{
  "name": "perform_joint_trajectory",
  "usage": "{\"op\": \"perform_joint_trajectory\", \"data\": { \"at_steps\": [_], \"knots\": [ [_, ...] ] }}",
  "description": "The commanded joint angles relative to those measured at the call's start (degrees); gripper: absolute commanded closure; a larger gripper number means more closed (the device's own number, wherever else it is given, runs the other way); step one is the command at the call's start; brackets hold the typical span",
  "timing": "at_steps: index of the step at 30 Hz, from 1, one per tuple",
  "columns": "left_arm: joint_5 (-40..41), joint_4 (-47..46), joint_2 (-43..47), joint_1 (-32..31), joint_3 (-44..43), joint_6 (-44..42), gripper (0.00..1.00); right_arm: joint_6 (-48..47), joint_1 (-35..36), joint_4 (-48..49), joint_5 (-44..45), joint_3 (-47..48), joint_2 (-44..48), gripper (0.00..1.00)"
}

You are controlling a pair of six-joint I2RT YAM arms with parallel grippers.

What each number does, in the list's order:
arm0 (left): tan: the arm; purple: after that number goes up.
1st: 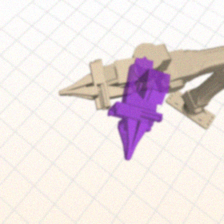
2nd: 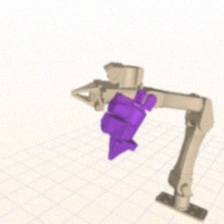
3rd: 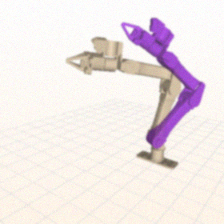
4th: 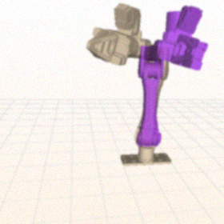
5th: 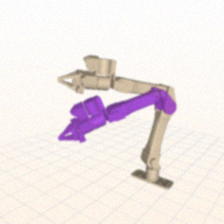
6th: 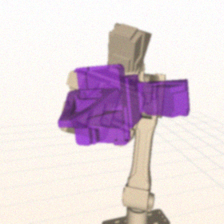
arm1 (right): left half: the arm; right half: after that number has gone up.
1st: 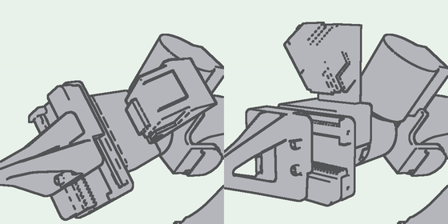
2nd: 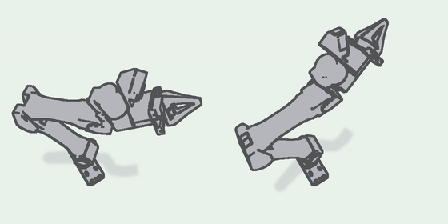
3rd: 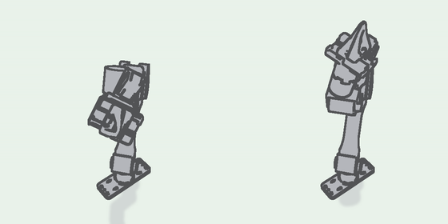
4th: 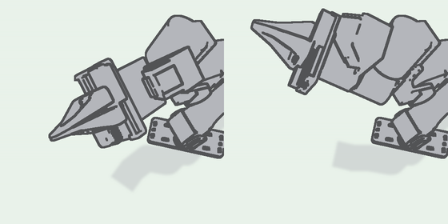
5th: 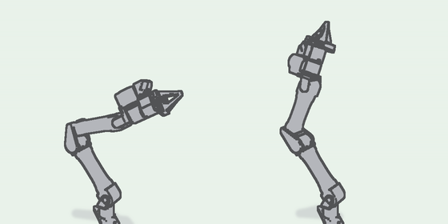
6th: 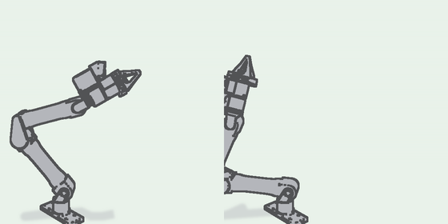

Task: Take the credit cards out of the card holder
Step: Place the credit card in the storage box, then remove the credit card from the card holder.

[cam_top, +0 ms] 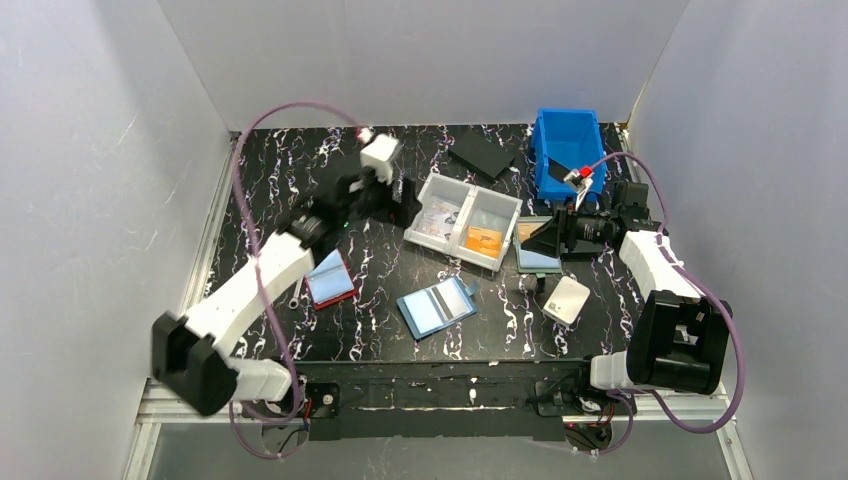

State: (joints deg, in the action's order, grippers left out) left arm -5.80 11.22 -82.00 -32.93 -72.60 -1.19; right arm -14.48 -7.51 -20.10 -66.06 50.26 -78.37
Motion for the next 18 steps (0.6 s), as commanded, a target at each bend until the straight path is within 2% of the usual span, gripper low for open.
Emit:
{"op": "perform_joint_trajectory", "data": {
  "at_steps": [1,4,9,13,18],
  "knots": [
    [-2.95,-14.82,13.27,1.13,17.4,30.76,0.09,-7.09,-0.48,-4.97,0.3,2.94,2.08,0.21],
    [-5.89,-13.76,21.58,1.71,25.8,40.67,0.02,-10.84,-0.43,-7.01,0.32,2.99,3.03,0.21],
    [-11.12,-14.97,35.89,1.81,39.59,52.46,0.02,-18.46,-1.3,-10.44,-0.14,2.21,4.36,0.2],
    [-12.35,-14.31,45.04,1.73,46.19,53.91,0.02,-24.65,-2.22,-13.56,0.72,1.34,4.53,0.2],
    [-16.97,-13.86,47.22,1.57,51.06,55.95,0.03,-27.19,-2.25,-16.27,6.78,0.39,7.71,0.19]
  ]
}}
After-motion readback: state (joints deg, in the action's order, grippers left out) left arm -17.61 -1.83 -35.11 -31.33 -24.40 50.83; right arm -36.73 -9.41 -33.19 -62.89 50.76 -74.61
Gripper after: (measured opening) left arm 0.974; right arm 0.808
